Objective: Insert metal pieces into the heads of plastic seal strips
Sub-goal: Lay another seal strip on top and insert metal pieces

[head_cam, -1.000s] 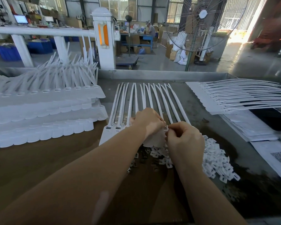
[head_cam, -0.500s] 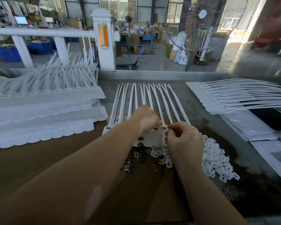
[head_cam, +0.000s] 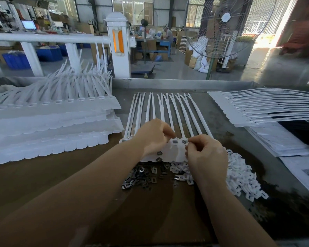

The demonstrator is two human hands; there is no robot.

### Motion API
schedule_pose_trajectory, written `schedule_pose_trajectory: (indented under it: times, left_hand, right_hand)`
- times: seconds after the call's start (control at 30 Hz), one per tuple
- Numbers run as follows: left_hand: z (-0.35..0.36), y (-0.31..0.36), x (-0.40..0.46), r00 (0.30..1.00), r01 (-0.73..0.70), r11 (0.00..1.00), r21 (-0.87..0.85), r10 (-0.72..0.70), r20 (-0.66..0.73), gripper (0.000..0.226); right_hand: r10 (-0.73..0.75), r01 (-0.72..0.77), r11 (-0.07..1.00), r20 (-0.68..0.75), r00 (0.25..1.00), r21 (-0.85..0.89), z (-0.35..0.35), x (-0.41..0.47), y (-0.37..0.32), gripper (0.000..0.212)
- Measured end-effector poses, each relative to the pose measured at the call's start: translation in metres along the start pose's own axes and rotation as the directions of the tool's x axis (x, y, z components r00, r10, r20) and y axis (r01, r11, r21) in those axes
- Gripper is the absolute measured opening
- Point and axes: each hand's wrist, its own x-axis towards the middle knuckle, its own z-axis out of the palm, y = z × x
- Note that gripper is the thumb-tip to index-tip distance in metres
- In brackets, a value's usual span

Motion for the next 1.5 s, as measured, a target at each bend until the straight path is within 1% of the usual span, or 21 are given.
schedule_pose_trajectory:
  times: [0.07,0.2,0.33,0.47,0.67,0.8,0.9,0.97,1.03,1.13,1.2,1.27,1.33,1.43,1.5]
  left_hand:
    - [0.006,0.003,-0.001,0.999,-0.053,0.992,0.116,0.051,0.020,0.031]
    - [0.014,0.004,0.003,0.997,-0.076,0.959,0.275,0.070,0.031,0.041]
    - [0.018,0.004,0.005,0.995,-0.098,0.935,0.342,0.080,0.067,0.047]
    - [0.021,0.002,0.007,0.996,-0.094,0.938,0.332,0.087,0.035,0.049]
    - [0.022,0.002,0.007,0.994,-0.100,0.940,0.326,0.083,0.064,0.050]
    - [0.015,-0.001,0.005,1.000,-0.022,0.975,0.223,0.022,0.001,0.048]
    - [0.010,-0.001,0.002,0.999,-0.040,0.976,0.213,0.044,-0.011,0.049]
    - [0.006,-0.004,0.000,0.997,-0.057,0.977,0.205,0.068,-0.047,0.047]
    - [0.000,-0.010,-0.003,0.992,-0.043,0.986,0.162,0.061,-0.110,0.046]
    - [-0.010,-0.025,-0.010,0.971,-0.001,0.996,0.088,0.022,-0.239,0.040]
    - [-0.015,-0.037,-0.016,0.943,0.035,0.999,0.036,-0.021,-0.333,0.035]
    - [-0.017,-0.048,-0.021,0.903,0.088,0.996,-0.028,-0.092,-0.420,0.030]
    - [-0.017,-0.059,-0.025,0.863,0.133,0.985,-0.110,-0.170,-0.475,0.027]
    - [-0.014,-0.067,-0.030,0.827,0.155,0.970,-0.188,-0.231,-0.512,0.024]
    - [-0.010,-0.069,-0.032,0.821,0.155,0.971,-0.180,-0.228,-0.524,0.022]
  right_hand:
    - [-0.004,0.004,1.000,-0.001,1.000,0.007,0.000,0.000,0.000,0.011]
    - [-0.002,0.003,1.000,-0.010,1.000,0.021,0.001,0.000,0.000,0.013]
    - [0.001,-0.001,1.000,0.001,1.000,0.030,0.000,0.001,0.000,0.012]
    - [-0.006,0.006,0.999,0.002,1.000,0.035,0.000,0.000,0.000,0.013]
    - [-0.001,0.001,0.999,0.000,1.000,0.041,0.000,0.000,0.001,0.012]
    - [0.000,0.000,0.999,0.002,1.000,0.043,-0.001,0.000,0.001,0.012]
    - [-0.005,0.006,1.000,-0.003,1.000,0.031,0.000,0.001,0.002,0.011]
    - [-0.015,0.015,1.000,-0.006,1.000,0.017,0.001,0.000,0.001,0.012]
    - [-0.038,0.038,0.999,-0.010,0.999,-0.018,0.001,-0.001,0.001,0.012]
    - [-0.135,0.136,0.990,0.013,0.991,-0.039,0.002,-0.005,0.000,0.012]
    - [-0.276,0.277,0.961,0.035,0.961,-0.029,0.003,-0.007,-0.001,0.011]
    - [-0.425,0.427,0.904,0.082,0.901,-0.006,0.004,-0.009,-0.003,0.012]
    - [-0.530,0.531,0.847,0.151,0.835,0.032,0.004,-0.010,-0.003,0.012]
    - [-0.621,0.627,0.777,0.241,0.746,0.059,0.004,-0.011,-0.004,0.010]
    - [-0.640,0.650,0.757,0.283,0.714,0.070,0.004,-0.011,-0.004,0.011]
